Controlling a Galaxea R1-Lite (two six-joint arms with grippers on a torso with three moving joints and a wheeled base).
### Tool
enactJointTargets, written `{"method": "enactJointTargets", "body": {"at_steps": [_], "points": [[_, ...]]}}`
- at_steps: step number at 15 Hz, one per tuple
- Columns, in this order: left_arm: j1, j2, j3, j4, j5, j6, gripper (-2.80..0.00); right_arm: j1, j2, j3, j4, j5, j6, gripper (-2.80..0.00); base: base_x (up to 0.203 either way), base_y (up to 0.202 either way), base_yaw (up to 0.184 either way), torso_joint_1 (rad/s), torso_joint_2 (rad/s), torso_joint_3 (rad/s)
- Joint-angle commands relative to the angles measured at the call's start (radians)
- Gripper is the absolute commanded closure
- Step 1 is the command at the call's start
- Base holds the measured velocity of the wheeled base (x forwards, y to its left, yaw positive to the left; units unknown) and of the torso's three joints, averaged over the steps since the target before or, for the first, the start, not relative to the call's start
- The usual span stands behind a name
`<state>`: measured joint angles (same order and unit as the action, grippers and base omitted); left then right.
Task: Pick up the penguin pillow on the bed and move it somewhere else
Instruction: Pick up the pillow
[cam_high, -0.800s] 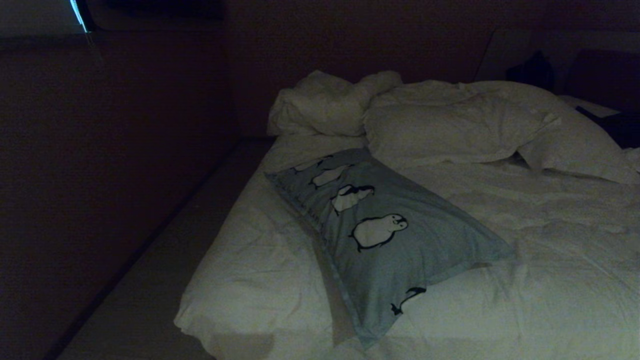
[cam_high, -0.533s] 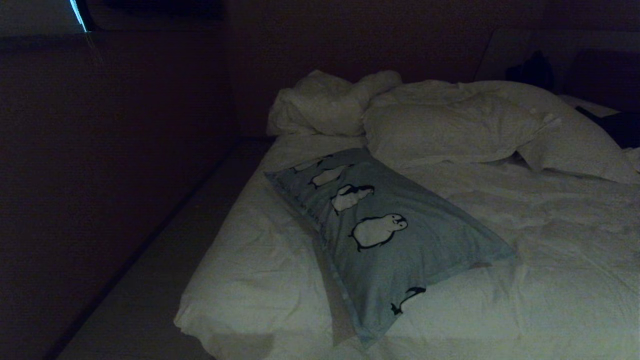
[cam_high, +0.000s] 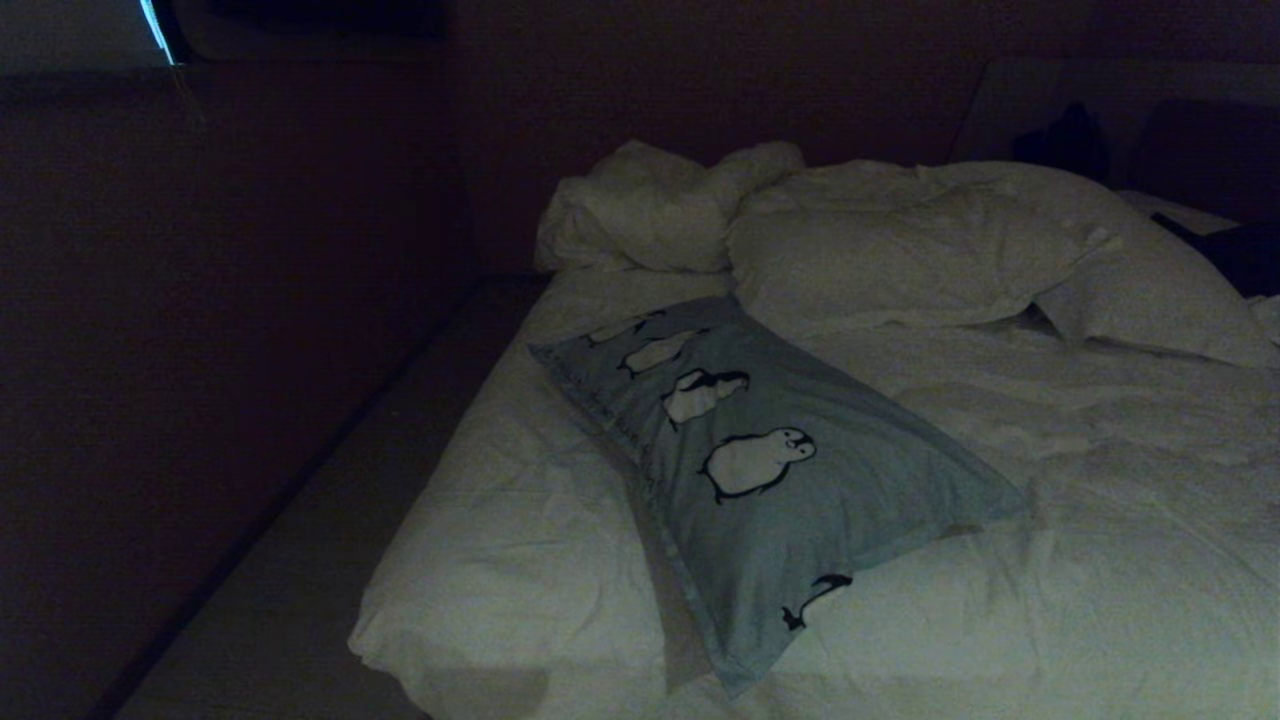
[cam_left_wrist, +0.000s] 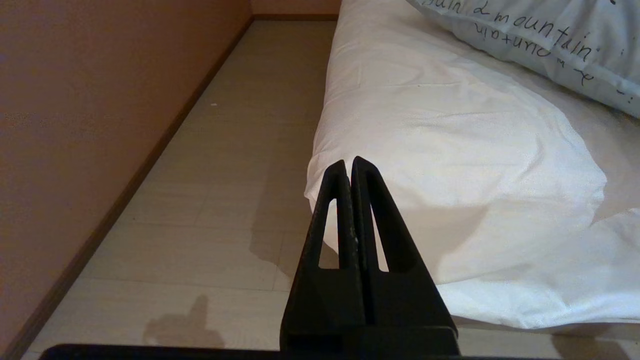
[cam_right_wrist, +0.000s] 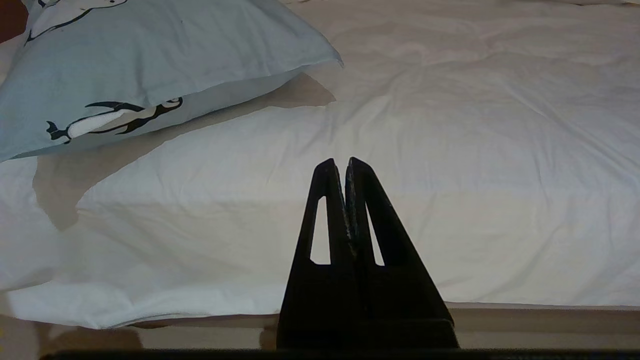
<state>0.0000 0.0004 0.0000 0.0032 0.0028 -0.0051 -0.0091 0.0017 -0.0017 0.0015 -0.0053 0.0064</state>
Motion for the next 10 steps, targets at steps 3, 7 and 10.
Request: {"method": "enactJointTargets", "body": {"at_steps": [3,7,10], "points": [[0.0,0.0,0.002,0.0,0.0,0.0,0.0,0.0,0.0,0.0,-0.001,0.001,-0.003,0.0,0.0,0.0,0.0,0.0,0.0,0.0],[-0.001,0.0,0.002,0.0,0.0,0.0,0.0,0.0,0.0,0.0,-0.003,-0.001,-0.016,0.0,0.0,0.0,0.0,0.0,0.0,0.0],[0.0,0.0,0.002,0.0,0.0,-0.001,0.0,0.0,0.001,-0.039,0.005,0.007,-0.029,0.0,0.0,0.0,0.0,0.0,0.0,0.0]]}}
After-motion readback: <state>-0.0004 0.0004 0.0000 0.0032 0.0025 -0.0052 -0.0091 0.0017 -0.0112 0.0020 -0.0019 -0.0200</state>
